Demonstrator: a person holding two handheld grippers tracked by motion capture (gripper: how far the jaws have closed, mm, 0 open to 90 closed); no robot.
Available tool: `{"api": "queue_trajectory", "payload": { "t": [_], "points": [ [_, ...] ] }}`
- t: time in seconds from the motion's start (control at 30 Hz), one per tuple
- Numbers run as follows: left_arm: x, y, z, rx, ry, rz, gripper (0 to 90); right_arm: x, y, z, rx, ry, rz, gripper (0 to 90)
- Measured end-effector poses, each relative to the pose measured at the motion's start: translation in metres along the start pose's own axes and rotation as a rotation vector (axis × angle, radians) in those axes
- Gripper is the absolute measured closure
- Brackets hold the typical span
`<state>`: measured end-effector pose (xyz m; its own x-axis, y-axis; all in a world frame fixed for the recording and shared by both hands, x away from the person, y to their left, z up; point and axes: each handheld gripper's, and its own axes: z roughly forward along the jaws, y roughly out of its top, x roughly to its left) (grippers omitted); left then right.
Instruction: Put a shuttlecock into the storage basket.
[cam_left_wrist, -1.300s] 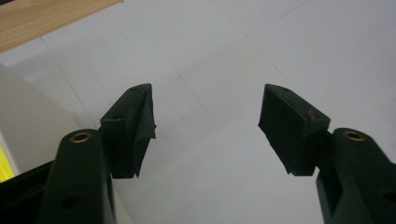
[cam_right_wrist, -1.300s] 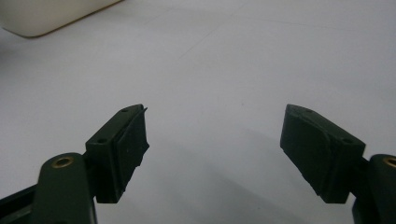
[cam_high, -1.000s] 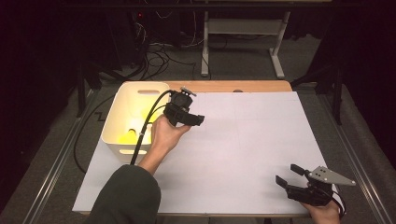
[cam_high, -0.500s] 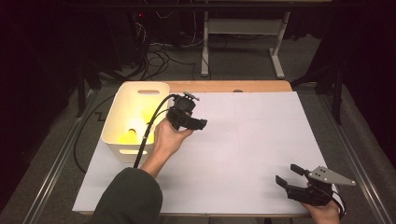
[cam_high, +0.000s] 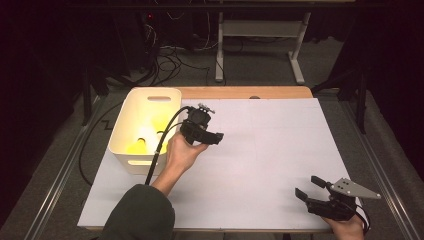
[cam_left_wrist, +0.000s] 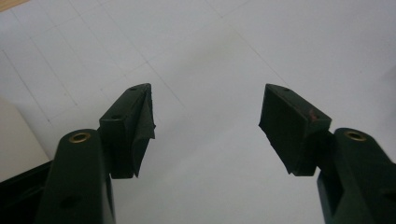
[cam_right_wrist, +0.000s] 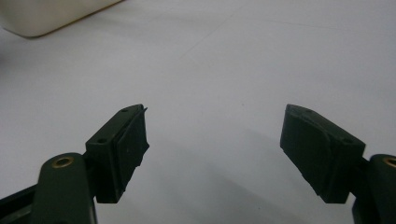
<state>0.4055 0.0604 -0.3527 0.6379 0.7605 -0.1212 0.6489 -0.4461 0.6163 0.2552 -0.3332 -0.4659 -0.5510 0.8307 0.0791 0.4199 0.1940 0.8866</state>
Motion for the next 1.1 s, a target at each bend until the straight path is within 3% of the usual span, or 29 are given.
{"api": "queue_trajectory", "payload": {
  "t": [1.1],
  "points": [
    [-0.005,-0.028,0.012,0.023,-0.028,-0.001,36.0,-0.001,0.0,0.0,0.0,0.003,0.004,23.3]
  ]
}}
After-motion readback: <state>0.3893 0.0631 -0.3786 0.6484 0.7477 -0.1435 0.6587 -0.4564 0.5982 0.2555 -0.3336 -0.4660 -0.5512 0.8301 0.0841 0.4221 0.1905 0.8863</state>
